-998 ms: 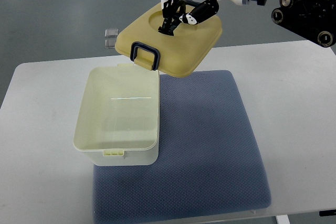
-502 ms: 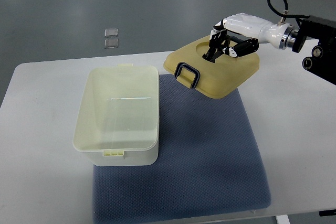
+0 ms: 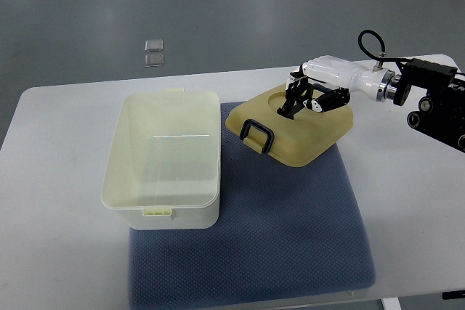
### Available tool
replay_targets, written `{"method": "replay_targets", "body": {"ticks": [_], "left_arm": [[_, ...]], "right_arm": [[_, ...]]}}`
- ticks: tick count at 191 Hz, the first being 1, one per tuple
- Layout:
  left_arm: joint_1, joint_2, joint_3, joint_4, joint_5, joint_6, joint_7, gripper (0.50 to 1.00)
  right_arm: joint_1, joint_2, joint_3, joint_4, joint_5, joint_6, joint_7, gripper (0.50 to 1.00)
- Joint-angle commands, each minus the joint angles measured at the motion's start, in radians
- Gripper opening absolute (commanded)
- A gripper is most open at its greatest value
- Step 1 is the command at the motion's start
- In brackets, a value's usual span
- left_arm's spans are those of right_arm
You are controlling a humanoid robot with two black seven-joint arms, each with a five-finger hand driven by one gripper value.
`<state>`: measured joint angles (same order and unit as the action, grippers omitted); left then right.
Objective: Open white storage box with right hand
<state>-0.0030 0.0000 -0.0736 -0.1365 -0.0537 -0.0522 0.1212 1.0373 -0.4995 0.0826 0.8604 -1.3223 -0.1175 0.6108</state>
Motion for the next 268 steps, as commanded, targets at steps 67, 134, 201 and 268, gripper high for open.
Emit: {"method": "replay_targets", "body": {"ticks": [67, 134, 201, 268], "left_arm": [[0.000, 0.000, 0.000, 0.000, 0.000, 0.000, 0.000, 1.000], [0.000, 0.000, 0.000, 0.000, 0.000, 0.000, 0.000, 1.000], [0.000, 0.000, 0.000, 0.000, 0.000, 0.000, 0.000, 1.000], [0.000, 0.000, 0.000, 0.000, 0.000, 0.000, 0.000, 1.000]], "right_arm": [[-0.048, 0.052, -0.001, 0.009, -0.003, -0.001, 0.000, 0.500], [-0.065, 0.067, 0.011, 0.009, 0.011, -0.001, 0.000, 0.879], [-0.071, 0.061, 0.028, 0.008, 0.052, 0.001, 0.000, 0.897], [-0.082, 0.064, 0.155, -0.032, 0.722, 0.252, 0.000, 0.897]]}}
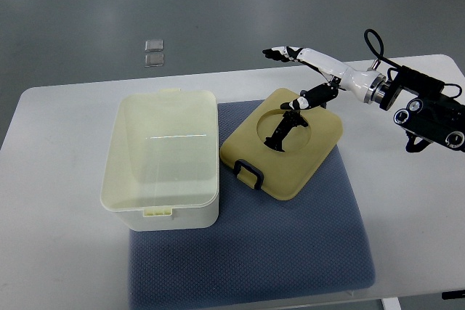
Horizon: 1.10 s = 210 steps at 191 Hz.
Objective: Open white storage box with right hand
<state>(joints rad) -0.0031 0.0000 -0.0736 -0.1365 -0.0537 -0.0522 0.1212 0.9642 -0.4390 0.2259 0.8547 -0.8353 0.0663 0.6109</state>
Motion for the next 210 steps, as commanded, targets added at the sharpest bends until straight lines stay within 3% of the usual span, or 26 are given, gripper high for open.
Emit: {"method": "replay_targets", "body": {"ticks": [1, 27, 62, 116, 130, 137, 177, 210], "left_arm": [[0.000, 0.000, 0.000, 0.000, 0.000, 0.000, 0.000, 1.000], [0.000, 0.000, 0.000, 0.000, 0.000, 0.000, 0.000, 1.000], [0.000, 0.000, 0.000, 0.000, 0.000, 0.000, 0.000, 1.000], [0.000, 0.000, 0.000, 0.000, 0.000, 0.000, 0.000, 1.000], [0.000, 0.000, 0.000, 0.000, 0.000, 0.000, 0.000, 1.000], [0.000, 0.000, 0.000, 0.000, 0.000, 0.000, 0.000, 1.000], [0.000, 0.000, 0.000, 0.000, 0.000, 0.000, 0.000, 1.000], [0.000, 0.000, 0.000, 0.000, 0.000, 0.000, 0.000, 1.000]], "right_arm": [[-0.009, 0.003, 0.012, -0.026, 0.236, 0.069, 0.000, 0.897], [-0.018, 0.028, 0.010, -0.095, 0.554, 0.084, 0.000, 0.897], [-0.027, 0.066, 0.012, -0.124, 0.769, 0.066, 0.000, 0.895], [-0.038, 0.068, 0.007, -0.124, 1.102, 0.041, -0.160, 0.897], [-0.045, 0.075, 0.009, -0.121, 1.111, 0.030, -0.155, 0.901], [-0.059, 0.095, 0.012, -0.121, 1.111, 0.023, -0.148, 0.928], [-0.097, 0.115, 0.047, -0.138, 1.104, 0.015, -0.069, 0.928], [-0.102, 0.115, 0.070, -0.140, 1.102, 0.017, -0.057, 0.928]]}}
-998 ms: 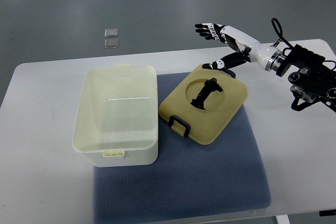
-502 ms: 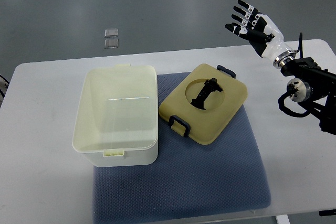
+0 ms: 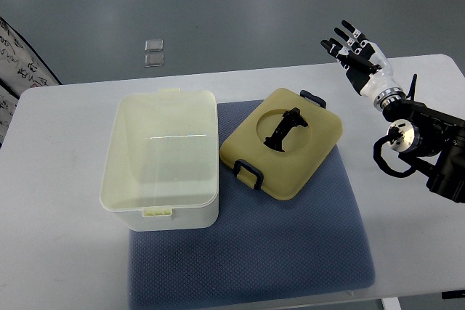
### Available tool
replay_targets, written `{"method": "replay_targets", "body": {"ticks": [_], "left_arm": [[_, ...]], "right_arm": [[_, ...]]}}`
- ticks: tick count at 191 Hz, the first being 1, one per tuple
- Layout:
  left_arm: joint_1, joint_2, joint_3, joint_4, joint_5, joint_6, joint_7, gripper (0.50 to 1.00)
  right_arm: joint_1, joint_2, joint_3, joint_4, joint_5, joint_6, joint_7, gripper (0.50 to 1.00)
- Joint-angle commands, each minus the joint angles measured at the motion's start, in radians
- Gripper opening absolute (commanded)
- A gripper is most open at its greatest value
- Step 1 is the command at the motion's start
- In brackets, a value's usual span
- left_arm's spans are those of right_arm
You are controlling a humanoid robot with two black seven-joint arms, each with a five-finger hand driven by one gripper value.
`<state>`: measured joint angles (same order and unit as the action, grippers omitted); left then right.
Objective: Open white storage box with right hand
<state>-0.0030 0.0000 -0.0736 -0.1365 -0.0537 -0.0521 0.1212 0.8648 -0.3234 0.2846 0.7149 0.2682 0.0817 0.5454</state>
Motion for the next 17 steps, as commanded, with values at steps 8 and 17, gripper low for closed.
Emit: {"method": "replay_targets", "body": {"ticks": [8, 17], "left_arm": [[0.000, 0.000, 0.000, 0.000, 0.000, 0.000, 0.000, 1.000], [0.000, 0.000, 0.000, 0.000, 0.000, 0.000, 0.000, 1.000]], "right_arm": [[-0.003, 0.001, 0.013, -0.002, -0.003, -0.002, 0.018, 0.928], [-0.004, 0.003, 0.013, -0.002, -0.003, -0.005, 0.021, 0.928]]}}
